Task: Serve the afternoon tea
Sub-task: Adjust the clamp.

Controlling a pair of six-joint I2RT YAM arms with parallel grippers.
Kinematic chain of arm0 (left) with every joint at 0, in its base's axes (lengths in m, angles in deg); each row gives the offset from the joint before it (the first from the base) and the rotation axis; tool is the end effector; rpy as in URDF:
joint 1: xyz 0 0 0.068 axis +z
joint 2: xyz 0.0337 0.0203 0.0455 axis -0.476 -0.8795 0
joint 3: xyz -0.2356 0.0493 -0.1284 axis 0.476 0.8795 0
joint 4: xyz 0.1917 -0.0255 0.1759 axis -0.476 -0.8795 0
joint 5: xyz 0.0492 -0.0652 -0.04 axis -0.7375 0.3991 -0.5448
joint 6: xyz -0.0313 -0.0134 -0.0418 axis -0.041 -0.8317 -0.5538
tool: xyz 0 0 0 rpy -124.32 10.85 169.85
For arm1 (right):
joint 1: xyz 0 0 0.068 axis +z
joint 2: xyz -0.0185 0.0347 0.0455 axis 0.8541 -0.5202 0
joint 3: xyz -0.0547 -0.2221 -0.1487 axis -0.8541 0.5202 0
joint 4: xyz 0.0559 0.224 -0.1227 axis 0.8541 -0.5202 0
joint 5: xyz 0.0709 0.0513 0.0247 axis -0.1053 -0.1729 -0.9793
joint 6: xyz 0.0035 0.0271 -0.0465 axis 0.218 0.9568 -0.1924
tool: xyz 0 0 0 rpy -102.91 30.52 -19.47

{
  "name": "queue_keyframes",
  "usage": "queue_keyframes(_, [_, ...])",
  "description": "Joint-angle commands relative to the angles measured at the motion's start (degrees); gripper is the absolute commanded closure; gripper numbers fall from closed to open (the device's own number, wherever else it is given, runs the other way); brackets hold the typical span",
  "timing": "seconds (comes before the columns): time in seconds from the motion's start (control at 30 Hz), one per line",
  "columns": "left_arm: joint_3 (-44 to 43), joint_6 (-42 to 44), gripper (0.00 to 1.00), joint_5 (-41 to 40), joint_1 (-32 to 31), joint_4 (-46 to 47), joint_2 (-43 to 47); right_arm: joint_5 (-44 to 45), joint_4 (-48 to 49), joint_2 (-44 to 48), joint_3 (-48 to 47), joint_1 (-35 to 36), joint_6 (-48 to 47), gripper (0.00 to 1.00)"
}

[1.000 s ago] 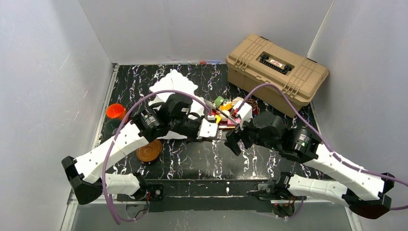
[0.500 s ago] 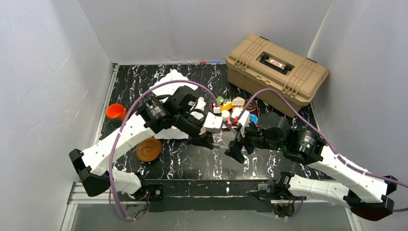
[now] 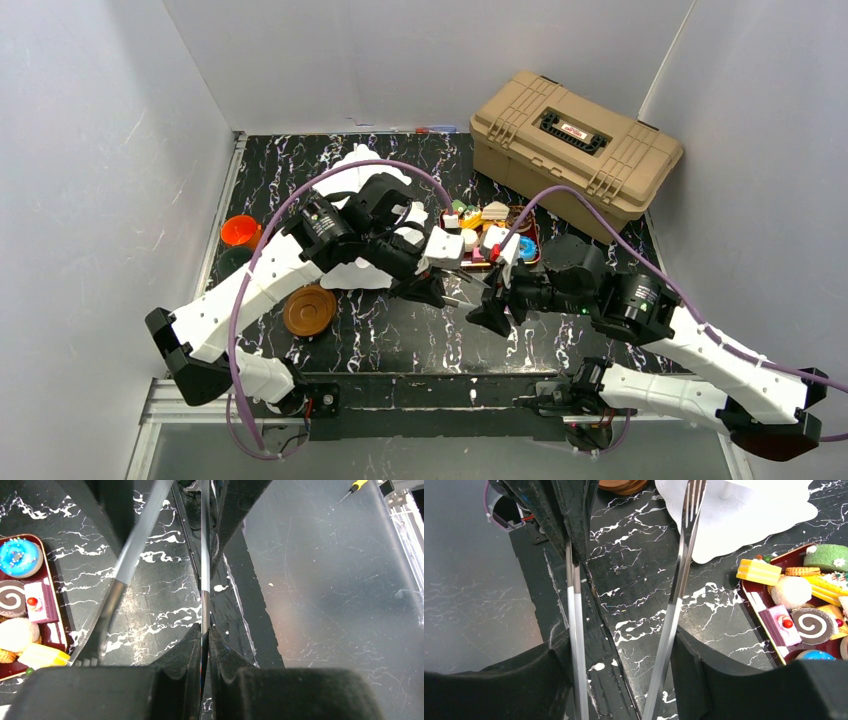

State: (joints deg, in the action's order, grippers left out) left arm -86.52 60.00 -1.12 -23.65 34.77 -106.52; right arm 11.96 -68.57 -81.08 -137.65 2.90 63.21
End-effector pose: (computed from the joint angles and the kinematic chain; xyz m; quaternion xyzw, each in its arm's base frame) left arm 0.1423 -0.2252 0.4087 0.6825 0.5109 -0.4270 0.3014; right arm 0.0745 0.1454 0.3784 -0.4489 0.7058 0.3210 0.4442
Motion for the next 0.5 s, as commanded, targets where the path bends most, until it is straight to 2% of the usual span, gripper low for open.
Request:
queue_keyframes(0.0, [-2.2, -0.1, 1.0, 3.9, -0.3, -0.2, 0.2, 0.6, 5.7, 0.9, -0.4, -0.3, 3.0, 0.39])
queue_keyframes(0.2, [-1.9, -0.2, 1.0, 2.1, 0.1, 3.0, 0.7, 1.3, 6.1, 0.9, 1.3, -0.3, 6.5, 0.53])
queue_keyframes(0.27, [-1.5, 0.1, 0.99, 1.3, 0.1, 3.8, 1.1, 2.4, 5.5, 0.6, 1.7, -0.3, 7.3, 0.55])
queue_keyframes(0.37, [-0.5, 0.9, 0.84, 0.2, 0.2, 5.1, 2.1, 4.7, 4.2, 0.2, 1.9, -0.3, 8.5, 0.56])
queue_keyframes(0.47, [1.3, 1.0, 0.57, -1.5, 0.1, 7.8, 3.4, 7.6, 2.9, 0.1, 2.4, -0.3, 9.6, 0.56])
